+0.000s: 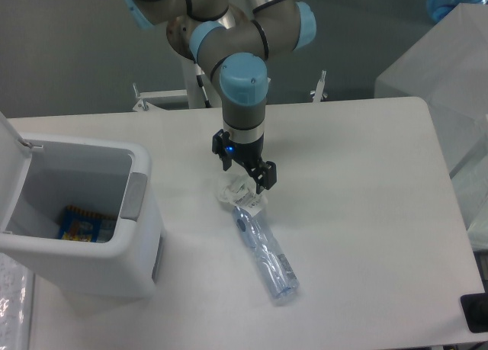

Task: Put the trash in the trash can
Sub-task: 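Lower the gripper onto the white paper wad and close on it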

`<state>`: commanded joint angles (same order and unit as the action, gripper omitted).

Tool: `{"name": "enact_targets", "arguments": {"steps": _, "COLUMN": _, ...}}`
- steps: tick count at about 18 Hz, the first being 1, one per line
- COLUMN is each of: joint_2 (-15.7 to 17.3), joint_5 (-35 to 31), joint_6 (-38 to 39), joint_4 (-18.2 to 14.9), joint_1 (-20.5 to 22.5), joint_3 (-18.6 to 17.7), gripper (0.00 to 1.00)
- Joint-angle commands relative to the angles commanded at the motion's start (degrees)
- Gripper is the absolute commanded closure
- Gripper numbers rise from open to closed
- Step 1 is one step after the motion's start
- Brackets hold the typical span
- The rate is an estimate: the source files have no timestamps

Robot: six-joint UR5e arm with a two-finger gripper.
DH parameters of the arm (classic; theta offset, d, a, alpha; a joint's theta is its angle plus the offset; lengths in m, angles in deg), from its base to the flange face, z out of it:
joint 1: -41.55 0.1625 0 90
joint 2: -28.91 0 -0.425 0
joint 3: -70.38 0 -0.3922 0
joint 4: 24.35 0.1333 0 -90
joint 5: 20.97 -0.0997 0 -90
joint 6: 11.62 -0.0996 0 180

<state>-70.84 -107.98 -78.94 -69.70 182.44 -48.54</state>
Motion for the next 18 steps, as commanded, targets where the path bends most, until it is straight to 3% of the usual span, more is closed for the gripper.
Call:
{"name": "enact_targets", "arguments": {"steps": 8, "joint_2": -0.1, "joint_5": -0.1, "joint_6": -0.3, "joint_4": -0.1, "joint_1": 0.2, "joint_3": -0.8, "gripper": 0.02}}
{"name": "enact_targets", "arguments": {"steps": 10, "joint_2": -0.1, "joint_5": -0.1, "joint_6": -0.2, "joint_4": -0.1, "joint_1": 0.2, "joint_3": -0.7, "gripper": 0.11}}
{"name": "enact_targets", "arguments": {"steps": 15, "joint_2": -0.1, "joint_5": -0.1, "joint_6": 0.3, "joint_4": -0.1, "joint_1": 0.3, "joint_3": -0.6, "gripper": 0.52}}
{"name": "enact_targets", "arguments": {"steps": 18, "joint_2": -0.1, "joint_5": -0.1, "joint_6": 0.3, "joint_4": -0.1, "joint_1": 0.4, "joint_3": -0.5, "gripper": 0.7}}
